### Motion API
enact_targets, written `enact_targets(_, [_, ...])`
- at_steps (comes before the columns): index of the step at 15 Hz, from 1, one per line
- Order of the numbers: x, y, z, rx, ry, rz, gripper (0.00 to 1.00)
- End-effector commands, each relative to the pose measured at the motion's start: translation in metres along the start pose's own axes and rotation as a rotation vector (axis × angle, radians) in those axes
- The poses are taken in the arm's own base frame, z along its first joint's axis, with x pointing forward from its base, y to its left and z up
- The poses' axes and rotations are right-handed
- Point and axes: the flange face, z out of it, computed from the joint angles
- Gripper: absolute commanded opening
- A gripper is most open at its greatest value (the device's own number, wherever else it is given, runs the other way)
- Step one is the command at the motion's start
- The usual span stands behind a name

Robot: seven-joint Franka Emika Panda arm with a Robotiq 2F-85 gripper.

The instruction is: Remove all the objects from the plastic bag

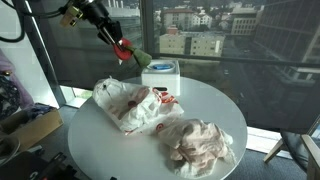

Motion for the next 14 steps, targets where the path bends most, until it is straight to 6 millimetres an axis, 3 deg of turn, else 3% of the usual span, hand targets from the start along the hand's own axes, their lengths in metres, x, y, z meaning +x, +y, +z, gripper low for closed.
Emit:
enact_targets(1, [-0.001,0.071,-0.013,0.009,0.047,0.193,0.05])
enact_targets(5, [0.009,0.149,0.015,0.034,0.048,0.374,0.05])
enact_targets(8, [0.016,0.194,0.06,0.04,0.049,0.442,0.06])
enact_targets(11, [0.013,0.218,0.118,0.067,-0.003,0.487,0.06])
enact_targets(14, [0.005,0.229,0.177,0.1,-0.08,0.509,0.06])
